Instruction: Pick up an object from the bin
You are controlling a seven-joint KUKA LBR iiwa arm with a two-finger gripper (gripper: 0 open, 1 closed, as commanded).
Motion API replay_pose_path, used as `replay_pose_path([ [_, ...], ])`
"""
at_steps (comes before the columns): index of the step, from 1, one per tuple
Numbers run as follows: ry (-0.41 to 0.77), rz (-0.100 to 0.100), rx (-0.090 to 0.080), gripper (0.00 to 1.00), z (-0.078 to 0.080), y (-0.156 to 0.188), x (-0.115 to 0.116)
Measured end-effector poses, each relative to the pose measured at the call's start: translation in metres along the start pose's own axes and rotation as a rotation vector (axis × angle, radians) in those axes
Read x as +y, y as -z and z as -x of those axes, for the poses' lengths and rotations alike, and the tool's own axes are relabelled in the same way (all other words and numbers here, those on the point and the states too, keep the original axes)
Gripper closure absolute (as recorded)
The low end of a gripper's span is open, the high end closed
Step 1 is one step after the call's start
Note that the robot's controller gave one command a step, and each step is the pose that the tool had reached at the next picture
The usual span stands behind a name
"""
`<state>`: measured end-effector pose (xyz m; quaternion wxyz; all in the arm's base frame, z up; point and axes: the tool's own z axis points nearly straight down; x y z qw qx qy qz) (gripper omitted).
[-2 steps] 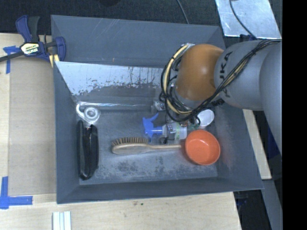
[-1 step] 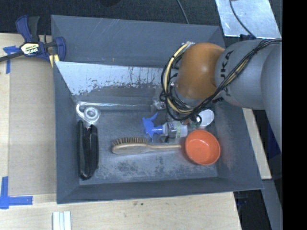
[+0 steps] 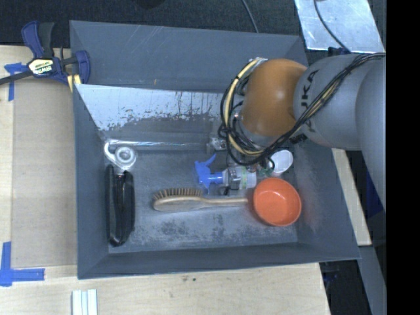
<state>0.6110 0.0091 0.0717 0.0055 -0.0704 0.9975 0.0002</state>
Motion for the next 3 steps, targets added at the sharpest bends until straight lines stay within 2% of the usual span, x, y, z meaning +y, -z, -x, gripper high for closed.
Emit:
replay_pose_path([
  [1, 0.027, -0.001, -0.004, 0.00, 0.0019, 0.0000, -0.0006],
  [2, 0.000, 0.000, -0.002, 1.00, 0.0007, 0.0003, -0.0006],
  [3, 0.000, 0.000, -0.002, 1.00, 0.0007, 0.0003, -0.0007],
])
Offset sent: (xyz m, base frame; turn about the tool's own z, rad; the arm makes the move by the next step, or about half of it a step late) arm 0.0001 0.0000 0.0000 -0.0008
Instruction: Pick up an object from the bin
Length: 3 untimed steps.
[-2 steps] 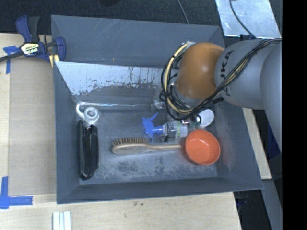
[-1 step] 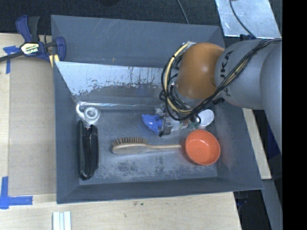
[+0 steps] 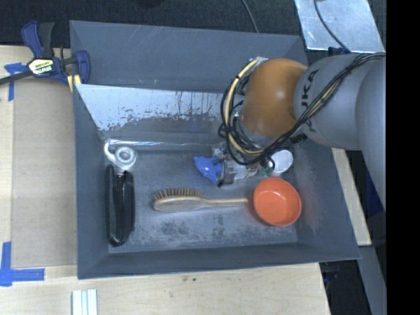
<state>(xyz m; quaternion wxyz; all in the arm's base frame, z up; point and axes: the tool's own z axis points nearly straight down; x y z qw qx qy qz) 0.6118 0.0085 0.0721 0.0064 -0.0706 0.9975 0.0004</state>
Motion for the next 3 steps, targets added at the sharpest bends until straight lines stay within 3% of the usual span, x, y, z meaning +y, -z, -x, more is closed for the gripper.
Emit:
replay_pose_path([
  [1, 0.000, 0.001, 0.008, 1.00, -0.003, 0.013, 0.000],
  [2, 0.000, -0.001, -0.004, 1.00, 0.001, 0.051, 0.000],
  [3, 0.000, -0.001, -0.005, 1.00, 0.002, 0.065, 0.000],
])
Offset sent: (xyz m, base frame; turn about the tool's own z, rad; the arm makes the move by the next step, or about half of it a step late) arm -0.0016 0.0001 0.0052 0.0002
